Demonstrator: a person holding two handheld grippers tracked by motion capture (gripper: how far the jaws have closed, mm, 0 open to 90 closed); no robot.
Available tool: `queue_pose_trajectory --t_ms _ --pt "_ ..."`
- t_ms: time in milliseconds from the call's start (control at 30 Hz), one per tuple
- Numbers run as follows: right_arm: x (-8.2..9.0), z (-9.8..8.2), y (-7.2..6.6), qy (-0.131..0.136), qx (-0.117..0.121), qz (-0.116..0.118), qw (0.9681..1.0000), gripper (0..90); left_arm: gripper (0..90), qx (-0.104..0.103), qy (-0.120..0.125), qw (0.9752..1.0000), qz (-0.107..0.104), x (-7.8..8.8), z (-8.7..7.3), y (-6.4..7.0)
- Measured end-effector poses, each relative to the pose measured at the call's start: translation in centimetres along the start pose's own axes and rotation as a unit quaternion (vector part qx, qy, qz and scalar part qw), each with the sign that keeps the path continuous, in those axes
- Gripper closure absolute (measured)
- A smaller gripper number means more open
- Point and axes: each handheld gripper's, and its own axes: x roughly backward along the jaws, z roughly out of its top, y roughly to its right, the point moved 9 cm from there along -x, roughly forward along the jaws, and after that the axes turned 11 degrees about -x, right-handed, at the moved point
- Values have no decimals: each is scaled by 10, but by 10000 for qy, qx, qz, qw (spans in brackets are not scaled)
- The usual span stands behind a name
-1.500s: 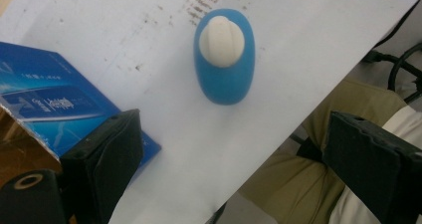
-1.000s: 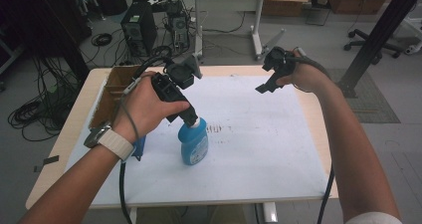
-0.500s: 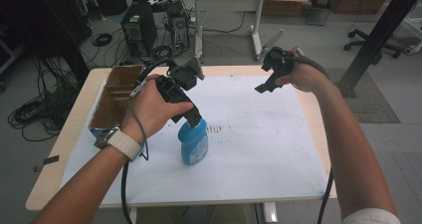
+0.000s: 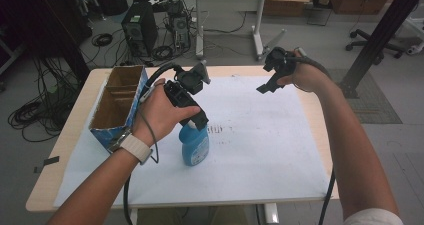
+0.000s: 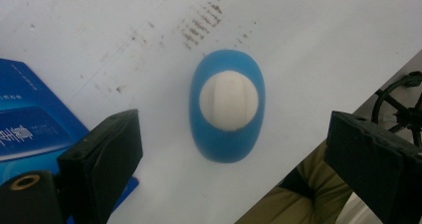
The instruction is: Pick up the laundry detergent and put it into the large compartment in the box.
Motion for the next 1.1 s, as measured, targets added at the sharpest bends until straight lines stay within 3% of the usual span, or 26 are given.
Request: queue_pose_trajectory --t_ms 267,1100 --pt "-2 1 0 -12 5 8 10000 106 87 45 14 10000 75 -9 -1 -3" --pt "-3 -1 1 -37 -2 5 10000 104 89 103 -3 9999 -56 -41 -2 0"
